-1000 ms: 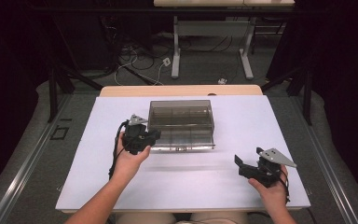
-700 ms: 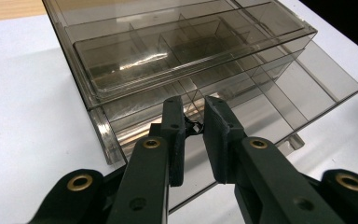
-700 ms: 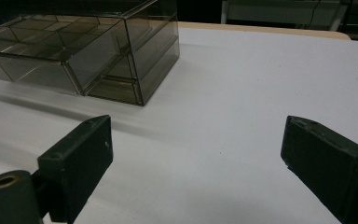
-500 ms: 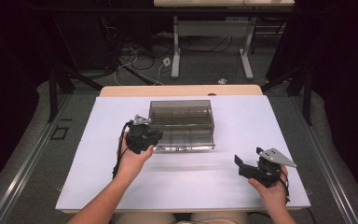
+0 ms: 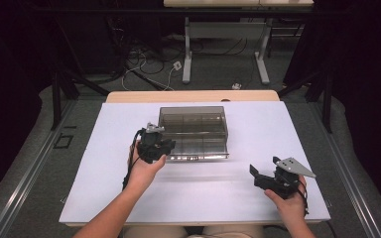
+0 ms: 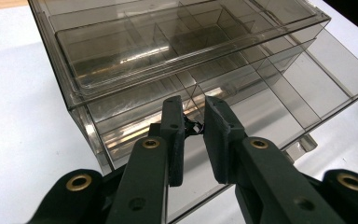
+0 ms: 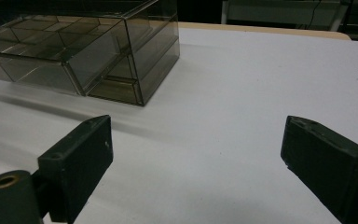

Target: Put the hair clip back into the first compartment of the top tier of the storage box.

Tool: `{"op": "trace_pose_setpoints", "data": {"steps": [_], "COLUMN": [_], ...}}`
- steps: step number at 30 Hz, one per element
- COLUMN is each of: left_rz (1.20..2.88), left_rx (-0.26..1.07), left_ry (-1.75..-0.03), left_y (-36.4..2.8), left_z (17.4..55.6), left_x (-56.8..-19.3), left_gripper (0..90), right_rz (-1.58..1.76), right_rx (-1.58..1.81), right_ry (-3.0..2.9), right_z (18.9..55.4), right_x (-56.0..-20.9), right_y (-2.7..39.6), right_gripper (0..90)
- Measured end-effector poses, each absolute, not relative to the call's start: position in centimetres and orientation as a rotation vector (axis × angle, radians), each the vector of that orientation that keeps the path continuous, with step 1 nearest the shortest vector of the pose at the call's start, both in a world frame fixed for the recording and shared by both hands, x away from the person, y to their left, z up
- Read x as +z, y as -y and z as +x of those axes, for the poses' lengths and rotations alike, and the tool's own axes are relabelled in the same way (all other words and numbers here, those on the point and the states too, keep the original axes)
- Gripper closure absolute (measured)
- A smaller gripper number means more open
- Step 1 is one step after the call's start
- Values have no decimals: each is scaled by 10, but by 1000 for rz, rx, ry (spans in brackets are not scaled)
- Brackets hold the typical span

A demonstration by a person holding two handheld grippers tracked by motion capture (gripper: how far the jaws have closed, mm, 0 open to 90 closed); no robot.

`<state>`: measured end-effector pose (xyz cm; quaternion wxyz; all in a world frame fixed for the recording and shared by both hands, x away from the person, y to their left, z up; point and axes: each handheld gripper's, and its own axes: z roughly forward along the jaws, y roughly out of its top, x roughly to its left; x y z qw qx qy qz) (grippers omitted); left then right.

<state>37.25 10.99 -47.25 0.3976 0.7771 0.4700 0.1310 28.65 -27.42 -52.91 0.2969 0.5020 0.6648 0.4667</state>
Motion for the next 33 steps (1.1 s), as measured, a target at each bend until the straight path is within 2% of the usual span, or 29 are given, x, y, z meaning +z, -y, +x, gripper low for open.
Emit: {"op": "trace_pose_setpoints", "data": {"steps": [16,19,33], "left_rz": [1973,1969,1954], "left_rx": [336,333,349], "left_ry": [-1190,-1195,-1191], "left_y": [-108,-108,-110], "left_z": [374,373,373], "left_x": [-474,-474,-472], "left_gripper": [718,672,561], "right_rz": [1337,1336,1332], "right_rx": [1238,1240,1237], "right_ry": [-1771,-1767,-1764], "right_z": [286,286,287], "right_x": [-529,-529,-529], "right_y": [274,274,276], "right_gripper": [88,88,88]}}
